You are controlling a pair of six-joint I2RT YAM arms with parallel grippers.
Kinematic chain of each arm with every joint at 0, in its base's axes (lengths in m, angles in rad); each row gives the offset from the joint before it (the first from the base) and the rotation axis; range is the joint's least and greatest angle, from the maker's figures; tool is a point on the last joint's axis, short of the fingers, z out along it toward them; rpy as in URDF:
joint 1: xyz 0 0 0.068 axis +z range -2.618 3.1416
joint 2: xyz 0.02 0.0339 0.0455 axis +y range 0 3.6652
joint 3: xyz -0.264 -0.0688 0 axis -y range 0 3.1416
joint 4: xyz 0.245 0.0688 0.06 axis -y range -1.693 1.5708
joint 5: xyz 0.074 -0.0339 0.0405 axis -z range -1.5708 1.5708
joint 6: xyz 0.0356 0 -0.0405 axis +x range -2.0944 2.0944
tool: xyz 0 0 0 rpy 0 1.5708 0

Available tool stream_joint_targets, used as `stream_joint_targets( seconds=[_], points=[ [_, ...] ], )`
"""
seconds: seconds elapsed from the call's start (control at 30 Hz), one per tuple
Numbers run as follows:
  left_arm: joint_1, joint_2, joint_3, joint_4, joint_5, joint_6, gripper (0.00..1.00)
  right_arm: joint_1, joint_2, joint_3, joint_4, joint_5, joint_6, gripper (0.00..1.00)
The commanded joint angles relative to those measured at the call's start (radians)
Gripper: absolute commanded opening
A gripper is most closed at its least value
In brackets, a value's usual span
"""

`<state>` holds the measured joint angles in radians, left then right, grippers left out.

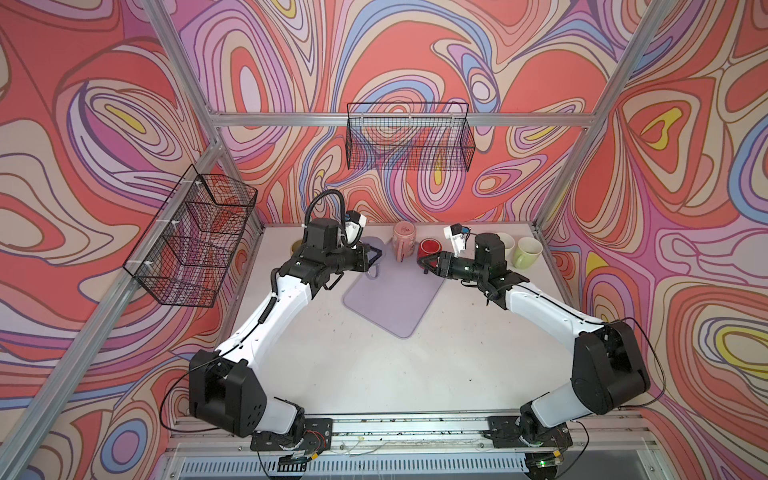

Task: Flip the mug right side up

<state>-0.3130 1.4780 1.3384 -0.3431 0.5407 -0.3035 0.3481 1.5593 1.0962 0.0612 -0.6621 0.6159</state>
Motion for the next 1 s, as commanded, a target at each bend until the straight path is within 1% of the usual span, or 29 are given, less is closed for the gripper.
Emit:
stream_joint_targets(
  seconds=[0.0, 0.1, 0.23, 0.4, 0.63, 0.77, 0.97],
  points=[
    [0.017, 0.088, 0.123, -0.174, -0.060, 0.131, 0.00, -0.001, 0.062, 0.062, -0.233, 0.065, -0.064, 0.43],
    [0.018, 0.187, 0.229, -0.245, -0.105, 0.169, 0.00, -0.001, 0.086, 0.116, -0.304, 0.115, -0.108, 0.42],
    [0.017, 0.302, 0.356, -0.310, -0.149, 0.191, 0.00, -0.001, 0.096, 0.129, -0.287, 0.151, -0.108, 0.42],
    [0.017, 0.410, 0.455, -0.355, -0.194, 0.210, 0.00, -0.002, 0.109, 0.088, -0.210, 0.137, -0.055, 0.41],
    [0.019, 0.528, 0.615, -0.450, -0.314, 0.253, 0.00, -0.001, 0.144, 0.050, -0.131, 0.116, -0.013, 0.40],
    [0.019, 0.605, 0.738, -0.518, -0.368, 0.284, 0.00, -0.001, 0.168, 0.046, -0.095, 0.105, 0.003, 0.40],
    [0.021, 0.747, 0.945, -0.623, -0.365, 0.335, 0.00, -0.001, 0.195, 0.050, -0.036, 0.088, 0.039, 0.39]
  ],
)
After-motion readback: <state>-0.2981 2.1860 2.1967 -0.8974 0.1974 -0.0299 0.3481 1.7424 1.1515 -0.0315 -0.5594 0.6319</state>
